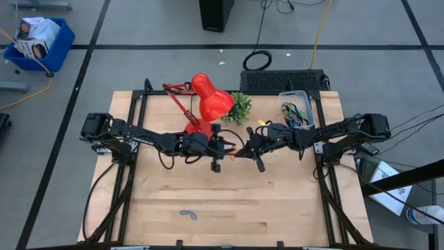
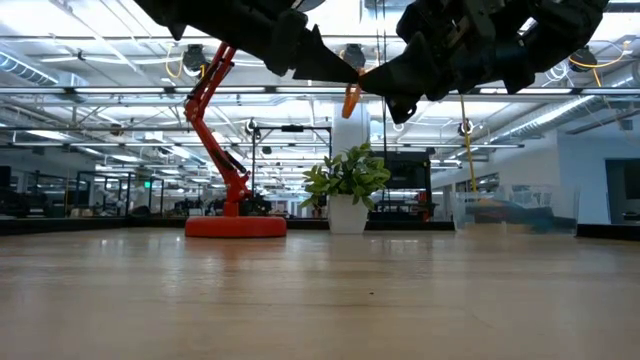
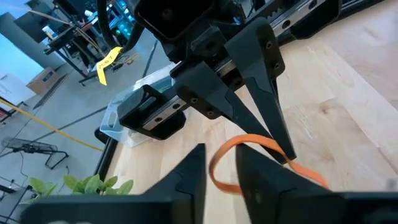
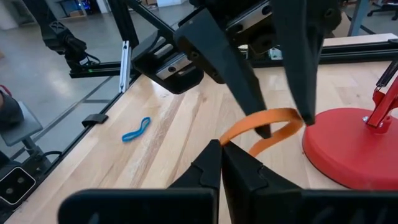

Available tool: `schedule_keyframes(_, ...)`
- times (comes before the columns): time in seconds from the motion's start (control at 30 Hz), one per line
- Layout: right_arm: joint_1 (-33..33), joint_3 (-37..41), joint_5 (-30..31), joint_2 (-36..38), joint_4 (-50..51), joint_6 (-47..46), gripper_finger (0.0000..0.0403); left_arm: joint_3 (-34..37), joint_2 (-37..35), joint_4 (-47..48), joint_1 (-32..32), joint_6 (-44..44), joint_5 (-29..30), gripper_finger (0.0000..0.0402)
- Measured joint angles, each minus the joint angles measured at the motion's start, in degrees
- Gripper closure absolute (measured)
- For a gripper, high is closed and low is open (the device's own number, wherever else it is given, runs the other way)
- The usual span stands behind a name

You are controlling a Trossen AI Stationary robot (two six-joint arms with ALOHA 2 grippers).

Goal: Pick and place rubber bands into bin
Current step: Put the orange rubber band into the transparent bin

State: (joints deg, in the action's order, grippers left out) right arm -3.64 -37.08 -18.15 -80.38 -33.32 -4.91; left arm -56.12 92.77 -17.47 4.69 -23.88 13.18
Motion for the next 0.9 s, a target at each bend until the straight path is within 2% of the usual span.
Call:
schedule_keyframes(0.17,0.0,0.0,0.0,0.0,0.4,0.0,0.0403,0.0,-0.2,3.5,0.0,0.3,2.0,0.0256)
schedule_keyframes(0.3,0.0,0.0,0.3,0.8,1.7,0.1,0.0403,0.0,-1.5,12.1,0.0,2.0,7.7,0.023)
schedule_keyframes(0.37,0.0,0.0,3.4,2.4,3.8,1.3,0.0403,0.0,-2.7,18.3,0.0,4.0,9.2,0.0223)
schedule_keyframes(0.43,0.0,0.0,10.9,5.2,8.6,3.3,0.0403,0.0,-3.6,22.5,0.0,7.1,9.0,0.022)
schedule_keyframes(0.5,0.0,0.0,21.1,8.1,12.3,4.2,0.0403,0.0,-5.0,27.1,0.0,10.4,7.4,0.022)
schedule_keyframes(0.73,-0.5,0.0,59.4,19.8,24.8,4.4,0.0403,0.0,-7.1,29.8,0.0,15.1,0.8,0.022)
schedule_keyframes(0.83,-2.9,-0.5,67.5,24.1,30.6,3.6,0.0403,0.0,-7.0,30.0,0.0,14.7,0.3,0.0219)
schedule_keyframes(0.9,-5.9,-1.9,69.4,26.0,36.5,0.5,0.0403,0.0,-7.0,29.8,0.0,14.2,0.3,0.022)
